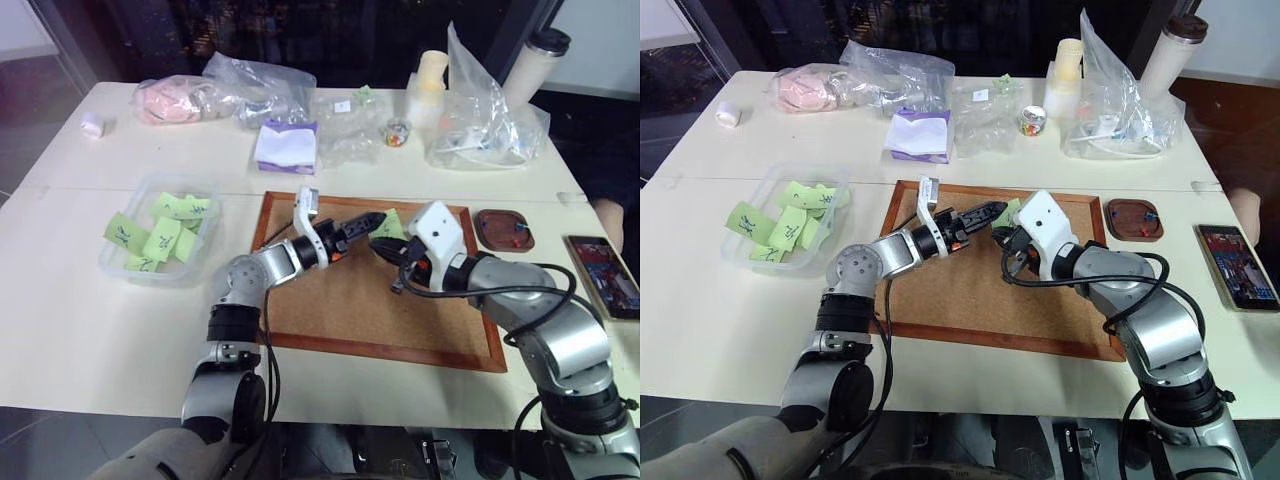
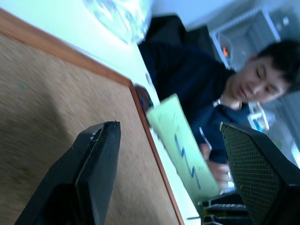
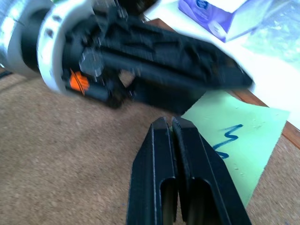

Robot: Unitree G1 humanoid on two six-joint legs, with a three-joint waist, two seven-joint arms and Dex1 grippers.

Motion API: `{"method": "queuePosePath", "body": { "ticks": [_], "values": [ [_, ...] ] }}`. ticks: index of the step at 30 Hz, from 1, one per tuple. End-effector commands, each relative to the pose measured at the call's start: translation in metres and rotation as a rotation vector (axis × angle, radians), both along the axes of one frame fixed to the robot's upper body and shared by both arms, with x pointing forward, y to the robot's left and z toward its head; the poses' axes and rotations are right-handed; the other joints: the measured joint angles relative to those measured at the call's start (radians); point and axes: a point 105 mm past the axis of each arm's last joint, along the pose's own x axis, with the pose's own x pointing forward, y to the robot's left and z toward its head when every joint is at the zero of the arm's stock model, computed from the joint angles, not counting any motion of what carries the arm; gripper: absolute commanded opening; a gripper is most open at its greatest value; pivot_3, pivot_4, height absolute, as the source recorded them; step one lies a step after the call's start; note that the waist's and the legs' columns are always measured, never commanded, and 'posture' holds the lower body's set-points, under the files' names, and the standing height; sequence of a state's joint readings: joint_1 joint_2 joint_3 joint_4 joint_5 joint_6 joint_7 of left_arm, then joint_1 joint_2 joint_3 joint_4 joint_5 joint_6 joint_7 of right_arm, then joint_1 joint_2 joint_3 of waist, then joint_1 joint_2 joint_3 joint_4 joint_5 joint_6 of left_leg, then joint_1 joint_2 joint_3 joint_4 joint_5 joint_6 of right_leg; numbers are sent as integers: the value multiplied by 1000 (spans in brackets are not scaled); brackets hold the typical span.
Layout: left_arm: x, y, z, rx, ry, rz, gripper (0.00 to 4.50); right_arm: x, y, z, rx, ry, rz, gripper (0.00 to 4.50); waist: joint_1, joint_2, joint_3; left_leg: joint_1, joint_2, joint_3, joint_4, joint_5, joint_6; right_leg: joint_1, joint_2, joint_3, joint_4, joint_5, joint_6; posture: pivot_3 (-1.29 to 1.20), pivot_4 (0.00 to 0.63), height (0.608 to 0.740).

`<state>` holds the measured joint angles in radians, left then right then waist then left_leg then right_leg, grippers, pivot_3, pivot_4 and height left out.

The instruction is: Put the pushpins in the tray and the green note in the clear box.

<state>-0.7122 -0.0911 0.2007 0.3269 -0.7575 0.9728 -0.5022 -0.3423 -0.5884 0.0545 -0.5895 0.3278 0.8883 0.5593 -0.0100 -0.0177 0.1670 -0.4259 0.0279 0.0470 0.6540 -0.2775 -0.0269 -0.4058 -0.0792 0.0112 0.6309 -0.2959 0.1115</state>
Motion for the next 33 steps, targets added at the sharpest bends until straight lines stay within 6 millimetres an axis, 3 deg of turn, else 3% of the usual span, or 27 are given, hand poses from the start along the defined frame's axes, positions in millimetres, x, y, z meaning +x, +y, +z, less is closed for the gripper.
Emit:
{"method": "queuePosePath", "body": {
  "ticks": [1, 3, 8, 9, 18, 22, 27, 30, 33],
  "values": [
    [-5, -4, 11, -19, -46, -33, 3231, -5, 4, 11, -8, -50, 23, 0, 0, 0, 0, 0, 0, 0, 0, 0, 0, 0, 0, 0, 0, 0, 0, 0, 150, 740],
    [-5, -4, 10, -18, -43, -33, 2560, -5, 4, 12, -6, -55, 21, 0, 0, 0, 0, 0, 0, 0, 0, 0, 0, 0, 0, 0, 1, 0, 0, 0, 150, 740],
    [-6, -4, 10, -26, -41, -34, 226, -6, 2, 13, -9, -62, 9, 0, 0, 0, 0, 0, 0, 0, 2, 0, 0, 0, 0, 0, 1, 0, 0, 0, 150, 740],
    [-6, -4, 10, -27, -41, -32, 99, -6, 2, 13, -10, -62, 7, 0, 0, 0, 0, 0, 0, 0, 2, 0, 0, 0, 0, 0, 1, 0, 0, 0, 150, 740],
    [0, -3, 7, 31, -77, -3, 99, -6, 0, 17, -9, -75, -12, 0, 1, 0, 0, 0, 0, 0, 8, 0, 0, 2, 0, 0, 4, 1, 1, 0, 150, 740],
    [4, -2, -7, 154, -175, 25, 99, -2, -11, 33, 25, -111, -57, 0, 2, 0, 0, 0, 0, 0, 9, 0, 1, 2, 0, 0, 4, 1, 1, 0, 150, 740],
    [8, 0, -16, 178, -194, 54, 99, 3, -26, 44, 54, -126, -108, 0, 2, 0, 0, 0, 0, 0, 9, 0, 1, 2, 0, 0, 5, 1, 1, 0, 150, 740],
    [4, -1, -16, 211, -250, 39, 99, 10, -40, 48, 57, -137, -155, 0, 1, 0, 0, 0, 0, 0, 10, -1, 1, 2, 0, 1, 5, 1, 1, 0, 150, 740],
    [-7, -2, -20, 294, -369, -2, 99, 31, -79, 49, 143, -131, -322, 0, 1, 1, 0, 0, 0, 0, 10, -1, 1, 2, 0, 1, 6, 1, 1, 0, 150, 740]
  ]
}}
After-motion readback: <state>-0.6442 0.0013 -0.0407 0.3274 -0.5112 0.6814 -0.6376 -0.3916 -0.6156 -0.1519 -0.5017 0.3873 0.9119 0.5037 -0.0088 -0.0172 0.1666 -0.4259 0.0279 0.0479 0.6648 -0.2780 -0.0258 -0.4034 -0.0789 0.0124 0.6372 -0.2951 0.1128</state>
